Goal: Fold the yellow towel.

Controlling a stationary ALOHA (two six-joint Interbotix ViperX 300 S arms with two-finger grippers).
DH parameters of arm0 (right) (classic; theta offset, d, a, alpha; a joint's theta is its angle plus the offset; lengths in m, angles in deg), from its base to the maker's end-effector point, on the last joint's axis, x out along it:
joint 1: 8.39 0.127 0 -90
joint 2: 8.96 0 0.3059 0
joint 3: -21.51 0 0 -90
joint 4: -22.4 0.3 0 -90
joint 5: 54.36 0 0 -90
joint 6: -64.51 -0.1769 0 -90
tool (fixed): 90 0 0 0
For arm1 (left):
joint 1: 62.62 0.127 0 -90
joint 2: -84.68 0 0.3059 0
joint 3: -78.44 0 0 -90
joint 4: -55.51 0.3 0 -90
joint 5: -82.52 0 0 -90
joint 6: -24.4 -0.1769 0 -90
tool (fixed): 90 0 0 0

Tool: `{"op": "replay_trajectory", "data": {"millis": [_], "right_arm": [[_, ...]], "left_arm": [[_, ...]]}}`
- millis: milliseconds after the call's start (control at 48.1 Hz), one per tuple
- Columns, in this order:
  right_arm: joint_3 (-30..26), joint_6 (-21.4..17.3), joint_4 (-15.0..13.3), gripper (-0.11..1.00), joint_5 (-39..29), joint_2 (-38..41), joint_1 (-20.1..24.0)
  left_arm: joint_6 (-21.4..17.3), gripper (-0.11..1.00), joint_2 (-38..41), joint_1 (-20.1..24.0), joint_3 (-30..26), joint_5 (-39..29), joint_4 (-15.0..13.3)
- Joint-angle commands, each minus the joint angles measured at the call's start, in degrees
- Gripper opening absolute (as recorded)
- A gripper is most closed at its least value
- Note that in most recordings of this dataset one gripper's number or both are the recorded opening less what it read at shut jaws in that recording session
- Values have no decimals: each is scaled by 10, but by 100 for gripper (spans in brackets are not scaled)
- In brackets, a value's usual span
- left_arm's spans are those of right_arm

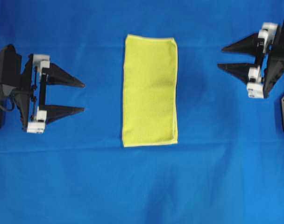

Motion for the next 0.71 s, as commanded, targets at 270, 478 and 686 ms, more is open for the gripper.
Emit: {"op": "replay_trajectory", "data": {"millis": [270,478,686], "right_arm": [[-11,-2,6,58,15,7,0],[-14,-2,7,58,14,9,1],[-63,-1,13,58,-25,46,-6]], "left_arm": [[4,69,-1,7,-4,2,1],[5,69,2,9,-8,2,-2],[18,68,49,66,-42,0,-7]]}}
